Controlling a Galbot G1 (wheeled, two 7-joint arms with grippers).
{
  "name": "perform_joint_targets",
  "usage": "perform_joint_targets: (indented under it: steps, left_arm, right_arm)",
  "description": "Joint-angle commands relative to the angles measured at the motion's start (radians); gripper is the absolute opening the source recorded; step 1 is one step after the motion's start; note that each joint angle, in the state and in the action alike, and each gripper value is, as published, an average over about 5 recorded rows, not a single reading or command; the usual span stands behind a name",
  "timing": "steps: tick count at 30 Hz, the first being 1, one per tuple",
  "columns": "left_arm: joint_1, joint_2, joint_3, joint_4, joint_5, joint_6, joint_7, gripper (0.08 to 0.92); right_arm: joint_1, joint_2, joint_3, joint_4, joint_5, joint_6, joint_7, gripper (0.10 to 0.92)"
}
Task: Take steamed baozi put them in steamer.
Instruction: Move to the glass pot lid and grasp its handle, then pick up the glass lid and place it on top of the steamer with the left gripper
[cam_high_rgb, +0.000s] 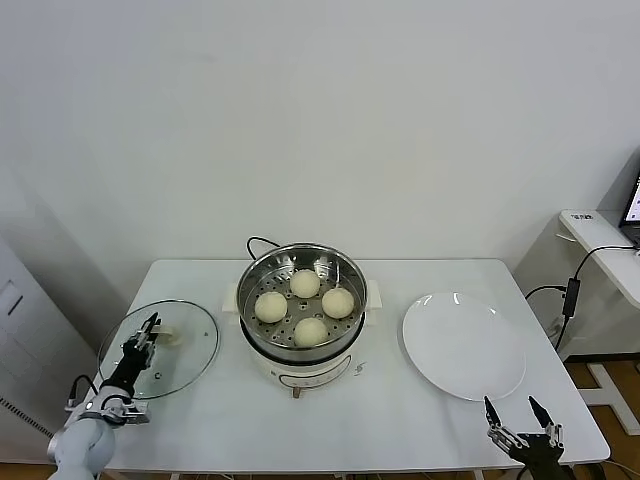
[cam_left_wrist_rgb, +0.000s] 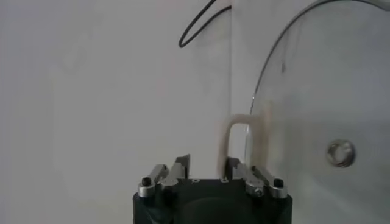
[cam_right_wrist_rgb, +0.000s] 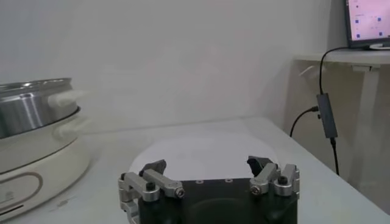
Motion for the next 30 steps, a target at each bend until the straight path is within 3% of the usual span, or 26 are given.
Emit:
perform_joint_targets:
  steps: [1,6,10,15,19,24,30]
  left_arm:
    - [0.093,0.063,0.019,-0.184,-0.178,0.053,0.074,0.253]
    - [0.134,0.158,0.009,-0.312,-0.319,0.122,0.145,0.128]
    - [0.171,0.25,0.02,-0.457,-0.466,0.248,0.258,0.114]
    - [0.2,0.374,0.116,-0.696,-0.637,0.511,0.389,0.114]
    - [0.201,0.423,0.292,-0.871,-0.651,0.767,0.422,0.114]
    - [0.093,0.377,0.596,-0.962,-0.491,1.007,0.418,0.114]
    - [-0.114,0.243,0.83,-0.855,-0.301,1.089,0.426,0.114]
  right_arm:
    - [0.016,0.004,-0.007,0.006,-0.007,-0.004,0.008,0.823]
    - [0.031,0.005,-0.02,0.016,-0.014,-0.018,0.011,0.823]
    - [0.05,-0.003,-0.027,0.015,-0.018,-0.039,0.004,0.823]
    - [0.085,-0.025,-0.025,0.01,-0.01,-0.065,-0.015,0.823]
    - [0.094,-0.027,-0.013,-0.002,-0.013,-0.074,-0.03,0.823]
    - [0.073,0.005,0.008,-0.004,-0.025,-0.078,-0.041,0.823]
    - [0.044,0.044,0.035,-0.01,-0.051,-0.081,-0.046,0.823]
